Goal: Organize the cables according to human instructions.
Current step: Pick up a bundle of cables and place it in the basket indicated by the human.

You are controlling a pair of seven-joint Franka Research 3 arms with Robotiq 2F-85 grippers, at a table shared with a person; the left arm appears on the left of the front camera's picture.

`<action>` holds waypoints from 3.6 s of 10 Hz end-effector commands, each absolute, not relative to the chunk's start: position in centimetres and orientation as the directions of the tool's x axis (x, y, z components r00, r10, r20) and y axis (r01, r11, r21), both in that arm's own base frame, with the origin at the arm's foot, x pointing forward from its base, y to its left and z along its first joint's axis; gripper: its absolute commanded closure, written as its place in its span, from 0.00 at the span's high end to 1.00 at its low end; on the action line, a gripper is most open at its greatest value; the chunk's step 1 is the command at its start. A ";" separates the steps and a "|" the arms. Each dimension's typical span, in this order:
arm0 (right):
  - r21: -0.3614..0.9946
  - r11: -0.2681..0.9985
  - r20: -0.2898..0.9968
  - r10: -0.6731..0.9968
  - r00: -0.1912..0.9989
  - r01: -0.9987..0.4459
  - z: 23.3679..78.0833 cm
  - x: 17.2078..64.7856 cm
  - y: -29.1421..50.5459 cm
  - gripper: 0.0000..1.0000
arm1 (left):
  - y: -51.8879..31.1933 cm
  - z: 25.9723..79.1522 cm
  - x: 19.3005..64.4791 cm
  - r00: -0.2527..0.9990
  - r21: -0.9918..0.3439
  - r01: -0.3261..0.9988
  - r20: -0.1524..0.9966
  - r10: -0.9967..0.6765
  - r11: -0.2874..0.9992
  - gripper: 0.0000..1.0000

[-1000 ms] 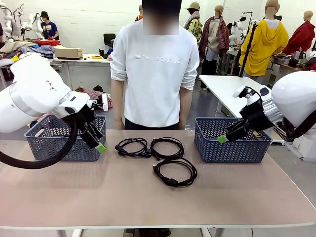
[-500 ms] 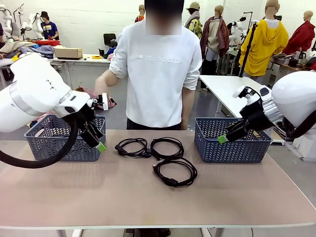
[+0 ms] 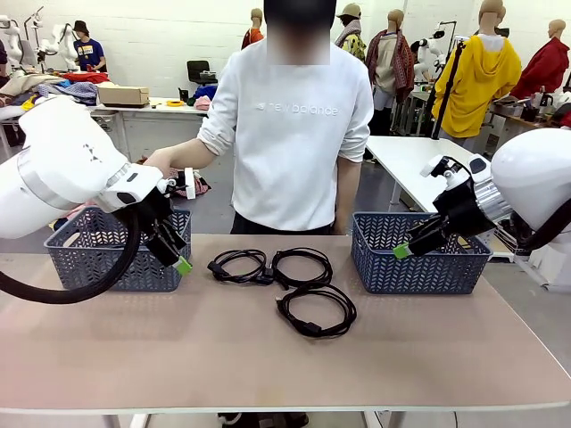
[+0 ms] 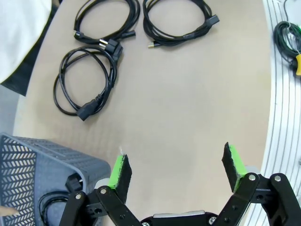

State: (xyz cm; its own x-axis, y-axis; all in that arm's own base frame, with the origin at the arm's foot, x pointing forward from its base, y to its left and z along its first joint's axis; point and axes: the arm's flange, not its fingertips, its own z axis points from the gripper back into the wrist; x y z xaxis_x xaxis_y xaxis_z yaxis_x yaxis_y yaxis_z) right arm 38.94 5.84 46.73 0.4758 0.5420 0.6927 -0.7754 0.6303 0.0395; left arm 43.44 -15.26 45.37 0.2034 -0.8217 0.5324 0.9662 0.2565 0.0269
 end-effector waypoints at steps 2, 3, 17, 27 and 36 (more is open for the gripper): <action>0.043 0.619 0.710 0.533 0.460 -0.784 46.6 39.2 5.8 1.00 | -15.3 45.4 43.7 0.204 0.026 0.966 0.533 -0.821 0.257 1.00; 0.043 0.619 0.710 0.533 0.460 -0.784 46.6 39.2 5.8 1.00 | -15.3 45.4 43.7 0.204 0.026 0.966 0.533 -0.821 0.257 1.00; 0.043 0.619 0.710 0.533 0.460 -0.784 46.6 39.2 5.8 1.00 | -27.5 43.4 58.6 -0.004 0.076 0.997 0.155 -0.988 0.008 1.00; 0.043 0.619 0.710 0.533 0.460 -0.784 46.6 39.2 5.8 1.00 | -29.4 40.9 59.1 0.000 0.066 0.998 0.168 -0.986 0.011 1.00; 0.043 0.619 0.710 0.533 0.460 -0.784 46.6 39.2 5.8 1.00 | -31.3 36.0 60.7 -0.051 0.041 0.998 0.090 -0.995 -0.048 1.00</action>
